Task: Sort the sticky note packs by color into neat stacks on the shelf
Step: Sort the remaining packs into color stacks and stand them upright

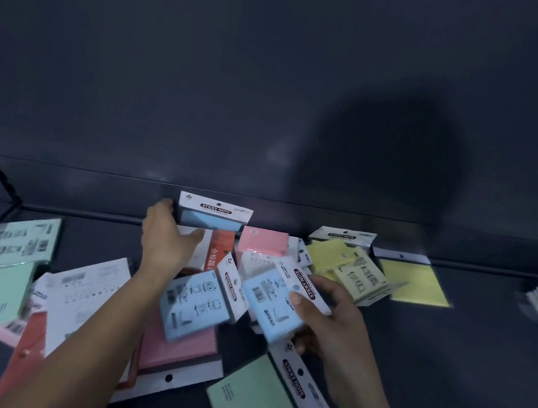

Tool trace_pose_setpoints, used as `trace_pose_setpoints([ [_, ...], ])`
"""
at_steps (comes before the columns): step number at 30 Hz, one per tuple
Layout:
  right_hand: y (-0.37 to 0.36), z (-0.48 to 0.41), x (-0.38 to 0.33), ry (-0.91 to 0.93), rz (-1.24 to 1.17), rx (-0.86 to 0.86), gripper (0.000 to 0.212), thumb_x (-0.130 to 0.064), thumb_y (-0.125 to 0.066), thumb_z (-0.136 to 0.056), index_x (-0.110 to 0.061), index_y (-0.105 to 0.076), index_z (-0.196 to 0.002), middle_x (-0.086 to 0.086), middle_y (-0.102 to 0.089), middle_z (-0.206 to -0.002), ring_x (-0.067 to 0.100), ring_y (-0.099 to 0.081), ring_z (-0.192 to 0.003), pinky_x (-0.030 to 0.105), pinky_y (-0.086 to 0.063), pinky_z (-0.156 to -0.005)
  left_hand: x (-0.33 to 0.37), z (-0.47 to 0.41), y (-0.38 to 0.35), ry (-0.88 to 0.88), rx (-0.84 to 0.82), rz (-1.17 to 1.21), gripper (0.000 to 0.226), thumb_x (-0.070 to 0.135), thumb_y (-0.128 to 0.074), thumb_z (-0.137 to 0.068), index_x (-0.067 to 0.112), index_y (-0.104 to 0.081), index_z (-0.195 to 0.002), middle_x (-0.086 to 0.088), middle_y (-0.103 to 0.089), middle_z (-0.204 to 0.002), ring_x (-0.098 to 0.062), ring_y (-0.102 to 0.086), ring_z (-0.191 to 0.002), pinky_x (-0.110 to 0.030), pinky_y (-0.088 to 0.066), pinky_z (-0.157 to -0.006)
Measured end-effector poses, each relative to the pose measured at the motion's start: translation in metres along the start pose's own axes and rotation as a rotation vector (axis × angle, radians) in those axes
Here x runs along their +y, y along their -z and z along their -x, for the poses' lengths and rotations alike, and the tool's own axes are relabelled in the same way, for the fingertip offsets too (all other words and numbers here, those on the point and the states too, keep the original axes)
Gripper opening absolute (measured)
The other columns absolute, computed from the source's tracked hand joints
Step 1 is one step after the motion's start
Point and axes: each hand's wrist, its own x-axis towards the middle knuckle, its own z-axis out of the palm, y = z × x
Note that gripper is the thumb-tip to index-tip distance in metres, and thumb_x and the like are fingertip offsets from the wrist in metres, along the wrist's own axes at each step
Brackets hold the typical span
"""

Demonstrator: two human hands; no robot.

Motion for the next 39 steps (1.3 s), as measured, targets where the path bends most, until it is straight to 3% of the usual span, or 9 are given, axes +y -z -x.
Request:
trace_pose_setpoints([
  [5,0.011,-0.005,-0.004,0.051,0.012,-0.021,0.037,0.002,-0.068,-0.079,-0.017,-0.056,-0.108,0.013,-0.071,-0.091,0.015,-0.060,-0.052,0.024,-0.047,-0.041,0.004,-0.004,-0.012,0.053,0.153,-0.022,0.039,0.021,-0.074,-0.077,0.007,-0.053,-0.106,-0.009,-0.058,-0.108,-0.030,-0.050,-0.109,-0.044,-0.039,-0.095],
  [8,0.013,-0.009,-0.002,0.045,0.031,-0.029,0.037,0.002,-0.067,-0.079,-0.017,-0.057,-0.109,0.013,-0.070,-0.093,0.012,-0.059,-0.052,0.023,-0.047,-0.042,0.000,-0.012,-0.010,0.022,0.191,0.023,0.021,0.030,-0.070,-0.080,0.016,-0.055,-0.086,-0.001,-0.063,-0.085,-0.031,-0.057,-0.098,-0.048,-0.043,-0.092],
  [11,0.012,-0.015,0.001,0.024,0.060,-0.061,0.038,0.001,-0.068,-0.079,-0.018,-0.057,-0.110,0.011,-0.069,-0.097,0.007,-0.061,-0.054,0.022,-0.047,-0.044,0.000,-0.016,-0.005,-0.128,0.176,-0.026,0.020,0.034,-0.066,-0.084,0.017,-0.060,-0.076,0.000,-0.065,-0.074,-0.031,-0.061,-0.084,-0.045,-0.048,-0.082],
  [17,0.008,-0.030,0.006,0.031,0.068,-0.067,0.045,0.006,-0.069,-0.075,-0.017,-0.056,-0.111,0.008,-0.070,-0.096,0.017,-0.064,-0.073,0.022,-0.049,-0.055,0.000,-0.016,0.010,-0.398,0.290,-0.348,0.015,0.022,-0.061,-0.089,0.009,-0.069,-0.089,-0.011,-0.068,-0.086,-0.033,-0.058,-0.084,-0.038,-0.032,-0.081],
  [22,-0.003,-0.034,0.002,0.073,-0.049,-0.058,0.037,0.009,-0.067,-0.076,-0.018,-0.057,-0.100,0.002,-0.071,-0.081,0.007,-0.065,-0.059,0.017,-0.047,-0.048,0.003,-0.003,0.036,-0.405,0.397,-0.006,0.016,0.022,-0.057,-0.092,0.007,-0.063,-0.089,-0.004,-0.056,-0.085,-0.024,-0.054,-0.080,-0.037,-0.043,-0.076],
  [26,-0.022,-0.031,0.001,0.138,-0.062,-0.041,0.029,-0.002,-0.068,-0.079,-0.017,-0.059,-0.102,0.003,-0.072,-0.084,0.015,-0.067,-0.069,0.028,-0.053,-0.053,0.019,0.011,0.073,-0.381,0.495,0.300,0.011,0.029,-0.047,-0.096,0.031,-0.045,-0.085,0.014,-0.049,-0.080,0.001,-0.047,-0.072,-0.021,-0.039,-0.068],
  [30,-0.053,-0.018,0.001,0.124,-0.137,-0.106,0.026,-0.009,-0.067,-0.080,-0.015,-0.058,-0.104,0.004,-0.072,-0.081,0.019,-0.066,-0.070,0.024,-0.049,-0.044,0.013,0.034,0.104,-0.263,0.532,0.412,0.021,0.032,-0.041,-0.098,0.035,-0.037,-0.078,0.011,-0.044,-0.075,-0.007,-0.043,-0.067,-0.027,-0.038,-0.065],
  [36,-0.124,0.015,0.003,0.148,-0.184,-0.312,0.030,-0.021,-0.065,-0.070,-0.016,-0.059,-0.099,0.004,-0.074,-0.089,0.015,-0.071,-0.077,0.025,-0.055,-0.055,-0.030,0.070,0.155,0.001,0.565,0.591,0.023,0.028,-0.047,-0.097,0.025,-0.041,-0.075,0.002,-0.054,-0.068,-0.004,-0.049,-0.047,-0.021,-0.037,-0.041],
  [39,-0.170,0.037,0.009,0.155,-0.165,-0.368,0.032,-0.028,-0.063,-0.075,-0.012,-0.062,-0.103,0.005,-0.074,-0.090,0.020,-0.072,-0.082,0.030,-0.058,-0.060,-0.059,0.084,0.200,0.051,0.626,0.675,0.023,0.025,-0.050,-0.096,0.026,-0.044,-0.074,0.003,-0.062,-0.075,-0.012,-0.059,-0.065,-0.033,-0.048,-0.060],
])
